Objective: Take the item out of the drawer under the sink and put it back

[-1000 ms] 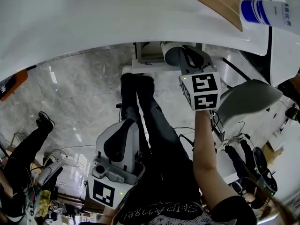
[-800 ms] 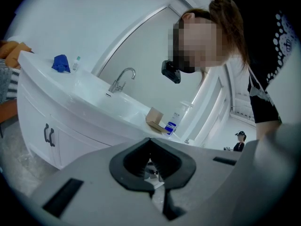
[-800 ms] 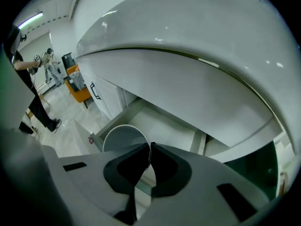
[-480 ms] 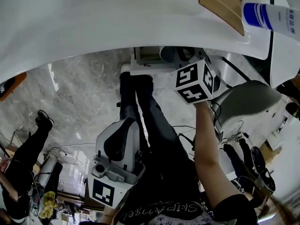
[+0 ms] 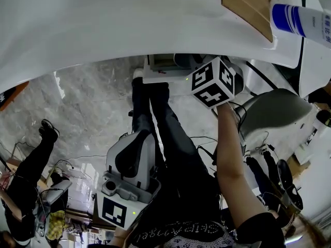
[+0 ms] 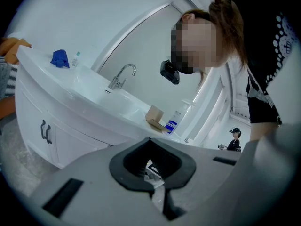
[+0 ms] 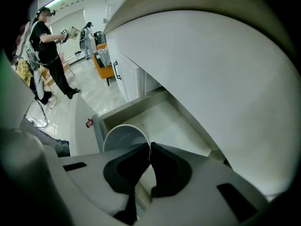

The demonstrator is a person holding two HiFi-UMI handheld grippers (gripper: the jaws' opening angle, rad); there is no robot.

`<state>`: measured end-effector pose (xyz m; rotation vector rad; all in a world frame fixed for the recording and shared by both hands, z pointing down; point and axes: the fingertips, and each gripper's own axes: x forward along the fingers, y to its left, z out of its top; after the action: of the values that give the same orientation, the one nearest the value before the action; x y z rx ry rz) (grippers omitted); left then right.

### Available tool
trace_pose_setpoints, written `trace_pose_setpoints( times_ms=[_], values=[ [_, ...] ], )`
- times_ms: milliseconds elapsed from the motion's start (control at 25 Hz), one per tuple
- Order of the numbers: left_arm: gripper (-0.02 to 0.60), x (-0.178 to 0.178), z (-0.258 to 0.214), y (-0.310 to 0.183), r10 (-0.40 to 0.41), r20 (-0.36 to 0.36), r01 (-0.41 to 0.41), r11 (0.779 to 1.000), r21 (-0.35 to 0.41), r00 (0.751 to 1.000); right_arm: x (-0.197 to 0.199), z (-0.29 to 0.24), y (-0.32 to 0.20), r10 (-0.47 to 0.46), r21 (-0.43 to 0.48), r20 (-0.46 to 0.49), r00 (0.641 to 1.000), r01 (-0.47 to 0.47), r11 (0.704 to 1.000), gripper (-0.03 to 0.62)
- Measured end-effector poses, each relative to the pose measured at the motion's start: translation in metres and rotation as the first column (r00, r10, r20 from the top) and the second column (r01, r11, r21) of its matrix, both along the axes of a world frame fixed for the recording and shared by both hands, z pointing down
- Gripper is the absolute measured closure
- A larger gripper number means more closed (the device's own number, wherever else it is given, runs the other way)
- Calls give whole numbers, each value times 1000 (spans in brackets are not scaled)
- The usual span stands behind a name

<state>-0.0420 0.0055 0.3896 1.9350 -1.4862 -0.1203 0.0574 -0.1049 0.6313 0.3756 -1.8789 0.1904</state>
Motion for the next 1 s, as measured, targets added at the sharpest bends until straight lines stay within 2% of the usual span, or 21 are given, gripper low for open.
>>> trace_pose_setpoints(
  times_ms=[120,240,560,1000],
  values=[
    [577,0,0,0,0,-2,0,1000,-1,1000,-3,3,-1,2,-21,13,1000,-1,1000,566],
    [577,1,1,-1,1,-4,-1,1000,-2,1000,-2,6,-5,-4,-5,11,1000,4,1000,566],
    [577,1,2,0,5,-6,-5,1000,-6,1000,2,9,-2,-72,9,-14,997,72,997,560],
    [577,1,-1,5,4,-7,-4,1000,-1,1000,8,-4,-10,-9,61,-4,1000,10,998,537]
  ],
)
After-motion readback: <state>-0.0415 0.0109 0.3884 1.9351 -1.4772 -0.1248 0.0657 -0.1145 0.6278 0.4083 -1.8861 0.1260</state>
